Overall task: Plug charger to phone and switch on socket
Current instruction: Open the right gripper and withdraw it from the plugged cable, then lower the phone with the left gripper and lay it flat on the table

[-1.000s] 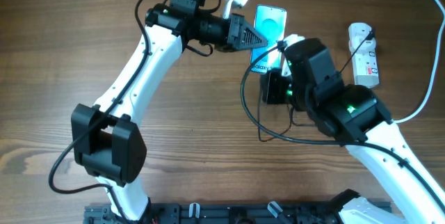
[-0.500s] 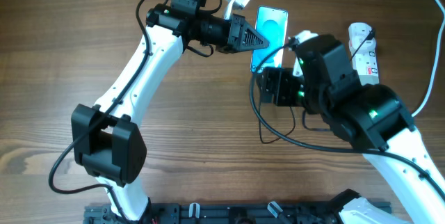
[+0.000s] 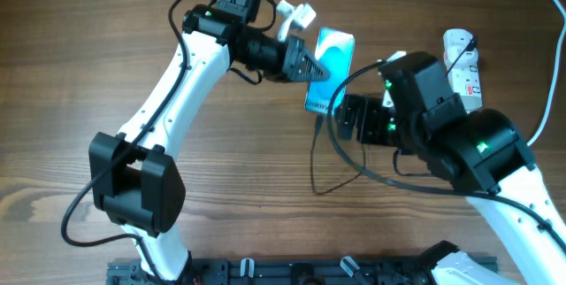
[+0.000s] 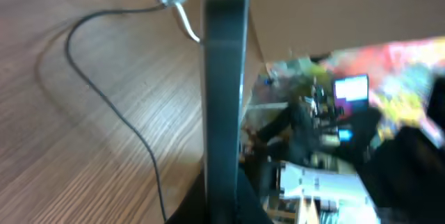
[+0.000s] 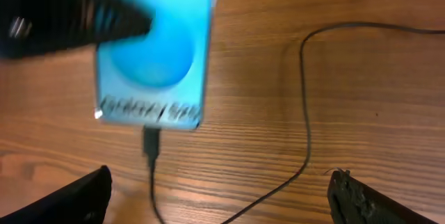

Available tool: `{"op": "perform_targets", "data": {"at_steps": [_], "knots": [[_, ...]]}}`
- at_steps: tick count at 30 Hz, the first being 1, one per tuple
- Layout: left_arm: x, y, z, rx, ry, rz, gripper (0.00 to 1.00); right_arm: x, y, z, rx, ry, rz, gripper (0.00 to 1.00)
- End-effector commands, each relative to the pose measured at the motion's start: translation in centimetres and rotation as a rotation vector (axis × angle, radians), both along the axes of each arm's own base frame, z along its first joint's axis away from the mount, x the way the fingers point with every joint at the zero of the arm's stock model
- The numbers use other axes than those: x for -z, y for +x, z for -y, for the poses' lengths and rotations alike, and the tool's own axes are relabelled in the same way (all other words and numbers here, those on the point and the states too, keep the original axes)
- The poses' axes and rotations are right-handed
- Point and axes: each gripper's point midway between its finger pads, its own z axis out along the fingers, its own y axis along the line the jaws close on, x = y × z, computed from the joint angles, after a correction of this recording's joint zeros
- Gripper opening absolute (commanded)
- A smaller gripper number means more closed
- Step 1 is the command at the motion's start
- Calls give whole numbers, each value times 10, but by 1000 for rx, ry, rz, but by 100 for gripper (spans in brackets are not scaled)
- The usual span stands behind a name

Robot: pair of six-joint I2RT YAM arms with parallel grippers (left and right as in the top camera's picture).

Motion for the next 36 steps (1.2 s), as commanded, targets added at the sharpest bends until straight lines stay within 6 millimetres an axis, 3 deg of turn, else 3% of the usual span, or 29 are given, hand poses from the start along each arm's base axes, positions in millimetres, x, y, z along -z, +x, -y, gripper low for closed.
{"op": "perform_targets", "data": {"at_steps": [1, 7, 15, 24, 28, 36], "knots": [[-37, -18, 2, 148, -202, 196, 4, -19, 5, 20, 104, 61, 33, 100], [-50, -19, 5, 197, -300, 297, 4, -13, 2, 42, 62, 41, -4, 100], [-47, -16, 4, 181, -276, 286, 4, -11, 1, 44, 71, 40, -13, 100], [32, 37, -23, -234, 260, -4, 4, -11, -1, 39, 76, 80, -35, 100], [50, 51, -23, -300, 292, -58, 4, -12, -5, 33, 52, 107, -52, 100], [113, 65, -28, -333, 408, -140, 4, -10, -9, 33, 50, 108, -68, 100]]}}
